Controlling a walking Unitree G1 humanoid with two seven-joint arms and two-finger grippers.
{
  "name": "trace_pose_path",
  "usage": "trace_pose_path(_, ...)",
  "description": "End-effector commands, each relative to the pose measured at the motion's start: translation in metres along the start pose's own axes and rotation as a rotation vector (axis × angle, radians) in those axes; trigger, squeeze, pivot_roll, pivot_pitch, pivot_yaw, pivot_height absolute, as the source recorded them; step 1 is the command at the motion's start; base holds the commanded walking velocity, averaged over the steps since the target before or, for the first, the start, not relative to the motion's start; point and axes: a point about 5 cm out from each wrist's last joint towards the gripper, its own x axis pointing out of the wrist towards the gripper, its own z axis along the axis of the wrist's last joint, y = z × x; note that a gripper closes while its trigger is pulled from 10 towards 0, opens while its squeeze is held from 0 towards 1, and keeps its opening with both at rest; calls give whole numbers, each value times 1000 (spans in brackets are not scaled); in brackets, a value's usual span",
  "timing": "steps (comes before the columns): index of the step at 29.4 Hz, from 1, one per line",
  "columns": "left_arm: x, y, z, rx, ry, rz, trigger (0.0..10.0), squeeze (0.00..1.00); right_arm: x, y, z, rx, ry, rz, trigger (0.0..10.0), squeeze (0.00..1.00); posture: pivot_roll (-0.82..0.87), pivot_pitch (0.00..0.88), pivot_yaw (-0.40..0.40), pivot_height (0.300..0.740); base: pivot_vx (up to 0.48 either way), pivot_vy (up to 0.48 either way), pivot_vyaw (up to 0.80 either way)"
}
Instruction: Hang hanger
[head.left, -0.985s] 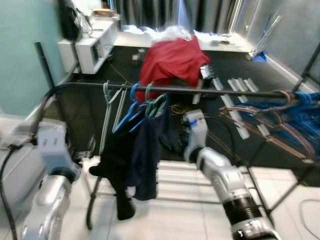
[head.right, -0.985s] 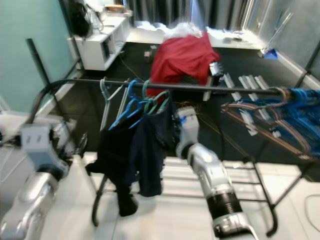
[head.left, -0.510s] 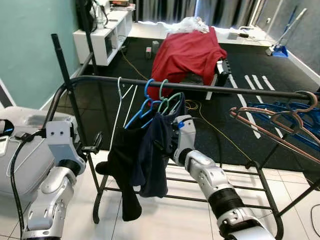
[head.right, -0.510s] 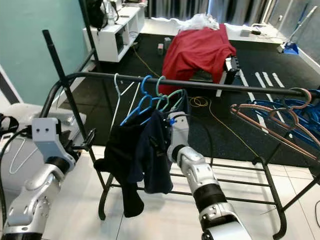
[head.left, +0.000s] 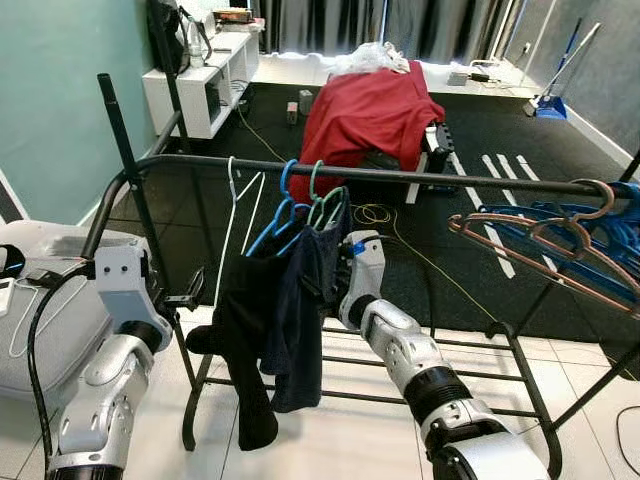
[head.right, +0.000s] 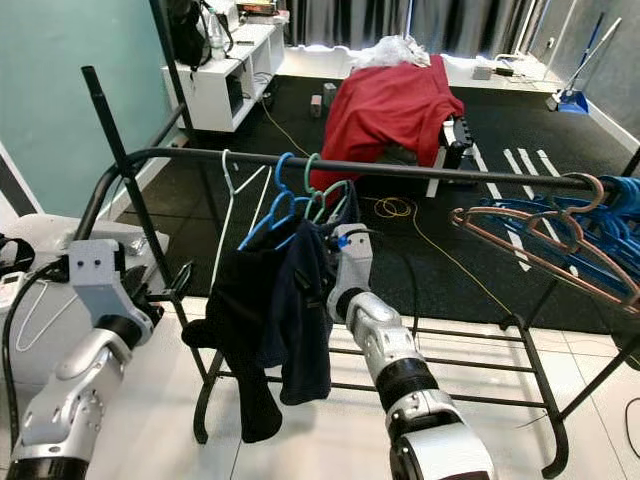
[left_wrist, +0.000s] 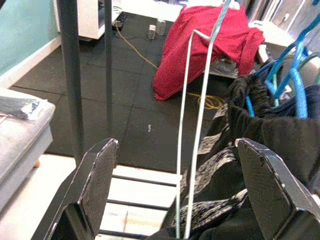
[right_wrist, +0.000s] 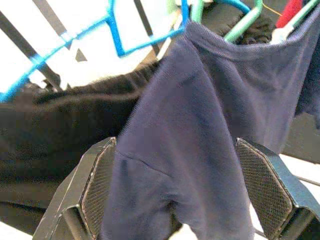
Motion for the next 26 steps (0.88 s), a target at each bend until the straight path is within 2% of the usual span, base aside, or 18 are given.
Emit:
trace_pose_path(1, 1, 1, -2, -17, -1, 4, 10000, 0, 1, 1, 6, 15, -31, 6, 10000, 0, 57, 6, -67, 740, 0, 0, 0)
trace_pose_path(5, 1, 2, -3, -24, -1, 2, 10000, 0, 2, -2, 9, 31, -66, 4, 10000, 0, 58, 0, -66, 740, 0, 0, 0)
trace_pose_path(10, 1, 2, -4, -24, -2, -1, 10000, 0, 2, -2, 7, 10, -56, -4, 10000, 0, 60, 0, -66, 740, 0, 0, 0)
trace_pose_path(11, 1, 2, -4, -24, -3, -2, 10000, 0, 4, -1, 3, -28, -33, -16, 10000, 0, 64, 0, -65, 740, 0, 0, 0)
trace_pose_path(13, 1, 2, -4, -24, -3, -2, 10000, 0, 4, -1, 3, -28, -33, -16, 10000, 0, 64, 0, -65, 740, 0, 0, 0)
trace_pose_path(14, 1, 2, -5, -24, -4, -3, 10000, 0, 5, 2, 0, -71, -12, -16, 10000, 0, 68, 0, -66, 740, 0, 0, 0)
trace_pose_path(17, 1, 2, -5, -24, -6, -1, 10000, 0, 8, 7, -4, -120, 8, 3, 10000, 0, 69, 0, -67, 740, 0, 0, 0)
trace_pose_path(22, 1, 2, -5, -28, -10, -1, 10000, 0, 8, 9, -2, -124, -10, 20, 10000, 0, 67, 0, -69, 740, 0, 0, 403)
trace_pose_path(26, 1, 2, -5, -32, -11, -3, 10000, 0, 8, 6, -1, -112, -21, 3, 10000, 0, 67, 0, -68, 740, 0, 0, 0)
